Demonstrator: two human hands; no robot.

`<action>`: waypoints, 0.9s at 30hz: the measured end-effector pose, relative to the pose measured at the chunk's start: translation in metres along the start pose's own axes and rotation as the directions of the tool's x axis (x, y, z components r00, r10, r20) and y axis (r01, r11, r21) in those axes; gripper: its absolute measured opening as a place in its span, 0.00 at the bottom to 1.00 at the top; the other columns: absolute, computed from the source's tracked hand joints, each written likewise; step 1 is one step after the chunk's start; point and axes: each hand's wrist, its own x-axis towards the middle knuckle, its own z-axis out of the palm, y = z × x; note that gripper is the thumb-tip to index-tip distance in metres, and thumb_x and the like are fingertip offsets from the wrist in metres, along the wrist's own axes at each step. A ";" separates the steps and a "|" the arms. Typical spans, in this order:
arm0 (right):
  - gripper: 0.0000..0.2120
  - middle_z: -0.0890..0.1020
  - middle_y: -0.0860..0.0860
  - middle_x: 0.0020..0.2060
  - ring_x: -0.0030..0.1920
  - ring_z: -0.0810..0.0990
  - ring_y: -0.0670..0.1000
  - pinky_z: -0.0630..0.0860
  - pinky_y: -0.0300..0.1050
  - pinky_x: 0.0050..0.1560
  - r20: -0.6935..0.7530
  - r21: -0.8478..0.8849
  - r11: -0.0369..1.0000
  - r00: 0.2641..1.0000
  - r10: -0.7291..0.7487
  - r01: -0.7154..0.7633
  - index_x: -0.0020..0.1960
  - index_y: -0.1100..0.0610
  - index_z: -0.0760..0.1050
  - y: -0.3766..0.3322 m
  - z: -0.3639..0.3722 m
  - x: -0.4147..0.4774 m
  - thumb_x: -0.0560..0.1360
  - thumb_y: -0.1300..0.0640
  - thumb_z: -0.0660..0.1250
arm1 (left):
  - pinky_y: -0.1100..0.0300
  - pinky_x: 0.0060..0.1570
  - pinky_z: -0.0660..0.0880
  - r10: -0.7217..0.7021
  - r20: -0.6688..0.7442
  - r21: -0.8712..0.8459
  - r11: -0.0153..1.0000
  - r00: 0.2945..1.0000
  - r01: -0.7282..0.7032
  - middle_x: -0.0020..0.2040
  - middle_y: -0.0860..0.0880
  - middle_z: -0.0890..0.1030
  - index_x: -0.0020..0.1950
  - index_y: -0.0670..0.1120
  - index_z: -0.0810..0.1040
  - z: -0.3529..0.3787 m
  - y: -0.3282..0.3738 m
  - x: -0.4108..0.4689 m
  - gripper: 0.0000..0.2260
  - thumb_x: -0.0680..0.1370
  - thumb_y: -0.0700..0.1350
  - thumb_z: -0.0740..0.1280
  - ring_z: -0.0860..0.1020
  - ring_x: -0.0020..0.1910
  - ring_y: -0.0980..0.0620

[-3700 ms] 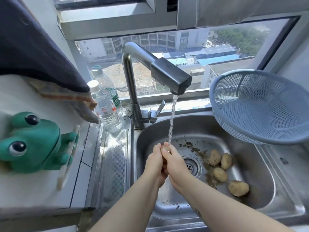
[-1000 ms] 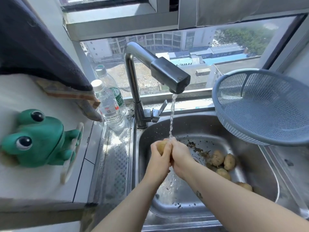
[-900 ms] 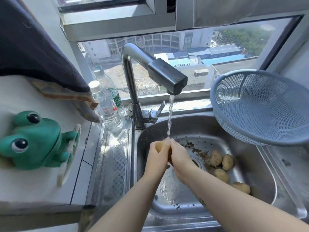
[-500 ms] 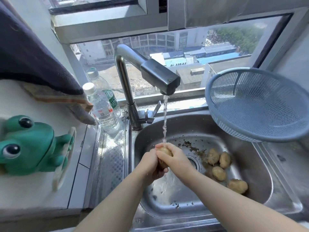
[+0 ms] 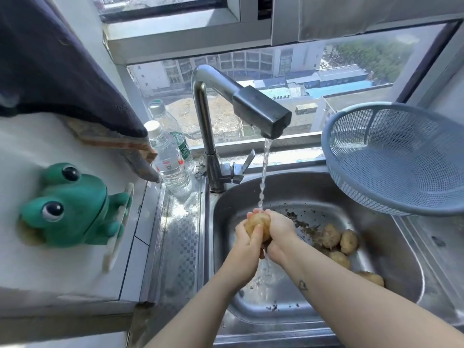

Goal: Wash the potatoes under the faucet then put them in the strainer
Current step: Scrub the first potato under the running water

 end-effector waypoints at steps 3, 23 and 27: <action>0.17 0.83 0.53 0.33 0.32 0.79 0.54 0.72 0.62 0.60 0.026 -0.026 0.999 0.999 -0.018 0.019 0.41 0.59 0.79 -0.002 -0.003 -0.005 0.81 0.55 0.56 | 0.70 0.32 0.72 0.020 -0.011 0.047 0.999 1.000 -0.019 0.44 0.53 0.73 0.66 0.53 0.57 0.003 -0.001 -0.001 0.19 0.80 0.56 0.59 0.72 0.35 0.62; 0.07 0.81 0.50 0.48 0.46 0.80 0.46 0.77 0.40 0.47 0.370 -0.536 0.609 0.811 -0.454 0.585 0.53 0.50 0.77 0.013 -0.019 -0.007 0.75 0.55 0.67 | 0.67 0.22 0.54 -0.349 0.005 -0.256 0.906 0.937 0.338 0.23 0.51 0.63 0.28 0.49 0.67 -0.002 0.027 0.017 0.14 0.74 0.44 0.59 0.59 0.20 0.56; 0.08 0.80 0.54 0.34 0.33 0.77 0.52 0.70 0.40 0.28 0.119 -0.336 0.871 0.933 -0.338 0.358 0.38 0.56 0.78 0.014 -0.002 -0.003 0.75 0.57 0.65 | 0.64 0.23 0.58 -0.303 -0.167 -0.197 0.943 0.938 0.269 0.24 0.48 0.69 0.34 0.44 0.69 0.002 0.021 0.008 0.20 0.82 0.47 0.48 0.62 0.21 0.54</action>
